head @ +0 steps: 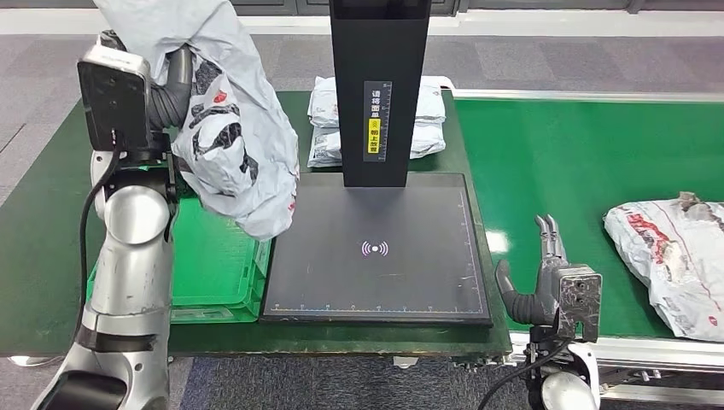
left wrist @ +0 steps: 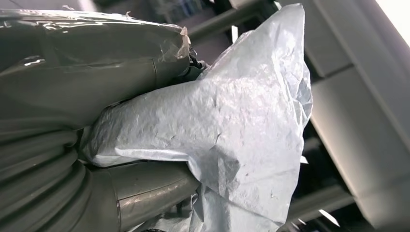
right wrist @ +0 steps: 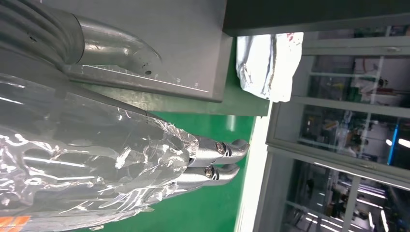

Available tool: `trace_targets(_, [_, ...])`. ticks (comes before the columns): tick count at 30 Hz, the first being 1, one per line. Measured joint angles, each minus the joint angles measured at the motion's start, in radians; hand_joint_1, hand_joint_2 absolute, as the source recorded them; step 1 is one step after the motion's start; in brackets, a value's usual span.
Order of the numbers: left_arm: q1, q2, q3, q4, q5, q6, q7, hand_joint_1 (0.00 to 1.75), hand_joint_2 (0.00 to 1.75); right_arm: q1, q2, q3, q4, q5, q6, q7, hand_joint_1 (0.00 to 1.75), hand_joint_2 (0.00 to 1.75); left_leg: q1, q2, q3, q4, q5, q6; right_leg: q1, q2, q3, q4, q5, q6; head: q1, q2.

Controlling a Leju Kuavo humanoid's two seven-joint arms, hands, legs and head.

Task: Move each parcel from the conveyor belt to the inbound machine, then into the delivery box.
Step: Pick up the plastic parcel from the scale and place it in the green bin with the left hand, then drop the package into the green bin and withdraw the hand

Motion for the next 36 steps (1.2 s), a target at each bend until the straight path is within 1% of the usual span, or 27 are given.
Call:
trace_targets(4, [-0.04,0.02,0.061,0.111,0.004,0.004,-0.011,1.75,1.75,-0.001,0.005,-0.004,0.005,0.008,0.007,0.006,0.0,1.75,0.0,0.0,0.0,0.0,0.0,-0.001,0.0,0.0,0.0,0.0,0.0,0.0,0.0,0.0])
trace_targets(5, [-0.044,0.023,0.071,0.13,0.004,0.004,-0.013,1.68,1.75,-0.002,0.007,-0.007,0.006,0.009,0.008,0.006,0.0,1.75,0.0,0.0,0.0,0.0,0.001,-0.001,0.0,0.0,0.0,0.0,0.0,0.0,0.0,0.0])
trace_targets(8, [-0.048,0.026,0.083,0.156,0.003,0.004,-0.014,0.53,1.75,-0.002,0.01,-0.012,0.007,0.011,0.012,0.006,0.0,1.75,0.0,0.0,0.0,0.0,0.001,-0.001,0.0,0.0,0.0,0.0,0.0,0.0,0.0,0.0])
trace_targets(9, [-0.048,0.026,0.084,0.158,0.002,0.004,-0.014,0.21,1.75,-0.002,0.01,-0.012,0.007,0.012,0.013,0.006,0.0,1.75,0.0,0.0,0.0,0.0,0.001,-0.001,0.0,0.0,0.0,0.0,0.0,0.0,0.0,0.0])
trace_targets(12, [-0.048,0.026,0.084,0.158,0.002,0.004,-0.014,0.21,1.75,-0.002,0.01,-0.012,0.007,0.012,0.013,0.006,0.0,1.75,0.0,0.0,0.0,0.0,0.001,-0.001,0.0,0.0,0.0,0.0,0.0,0.0,0.0,0.0])
trace_targets(16, [-0.049,0.027,0.085,0.163,0.002,0.002,-0.01,0.0,1.75,-0.002,0.01,-0.012,0.007,0.013,0.014,0.007,0.0,1.75,0.0,0.0,0.0,0.0,0.001,-0.001,0.0,0.0,0.0,0.0,0.0,0.0,0.0,0.0])
trace_targets(18, [-0.056,0.031,0.092,0.192,0.001,-0.008,0.001,0.0,1.75,-0.004,0.012,-0.013,0.008,0.018,0.018,0.01,0.0,1.75,0.0,0.0,-0.001,0.0,0.0,-0.001,0.0,0.0,0.0,0.0,0.0,0.0,0.0,0.0])
trace_targets(19, [-0.061,0.035,0.098,0.227,-0.002,-0.017,0.007,0.0,1.75,-0.006,0.013,-0.014,0.01,0.022,0.022,0.014,0.0,1.75,0.0,0.0,-0.001,0.0,0.0,-0.001,0.0,0.0,0.0,0.0,0.0,0.0,0.0,0.0])
trace_targets(20, [-0.065,0.042,0.11,0.29,-0.014,-0.018,0.009,0.0,1.75,-0.009,0.015,-0.015,0.012,0.028,0.027,0.019,0.0,1.75,0.0,0.0,0.0,0.0,0.0,-0.001,0.0,0.0,0.0,0.0,0.0,0.0,0.0,0.0])
trace_targets(23, [-0.051,0.071,0.17,0.533,-0.116,0.073,0.017,0.0,1.75,-0.013,0.02,-0.017,0.016,0.044,0.036,0.035,0.0,1.75,0.0,0.0,0.0,0.0,0.001,-0.001,0.0,0.0,0.0,0.0,0.0,0.0,0.0,0.0])
trace_targets(24, [-0.044,0.078,0.183,0.578,-0.15,0.099,0.027,0.0,1.75,-0.013,0.02,-0.018,0.016,0.046,0.037,0.037,0.0,1.75,0.001,0.0,0.0,0.0,0.001,-0.001,0.001,0.0,0.0,0.0,0.0,0.0,0.0,0.0])
trace_targets(25, [-0.039,0.082,0.189,0.598,-0.172,0.101,0.036,0.0,1.75,-0.013,0.02,-0.018,0.016,0.046,0.037,0.038,0.0,1.75,0.001,0.0,0.0,0.0,0.001,-0.001,0.001,0.0,0.0,0.0,0.0,0.0,0.0,0.0])
trace_targets(29, [-0.031,0.089,0.19,0.634,-0.218,0.098,0.06,0.0,0.0,-0.013,0.02,-0.018,0.016,0.046,0.038,0.039,0.0,1.75,0.0,0.0,-0.001,0.0,0.0,-0.001,0.0,0.0,0.0,0.0,0.0,0.0,0.0,0.0])
trace_targets(36, [-0.015,0.102,0.193,0.658,-0.345,0.143,0.184,0.0,0.0,-0.013,0.022,-0.018,0.016,0.056,0.053,0.046,0.0,1.75,0.0,0.0,0.0,0.0,0.0,-0.001,0.0,0.0,0.0,0.0,0.0,0.0,0.0,0.0])
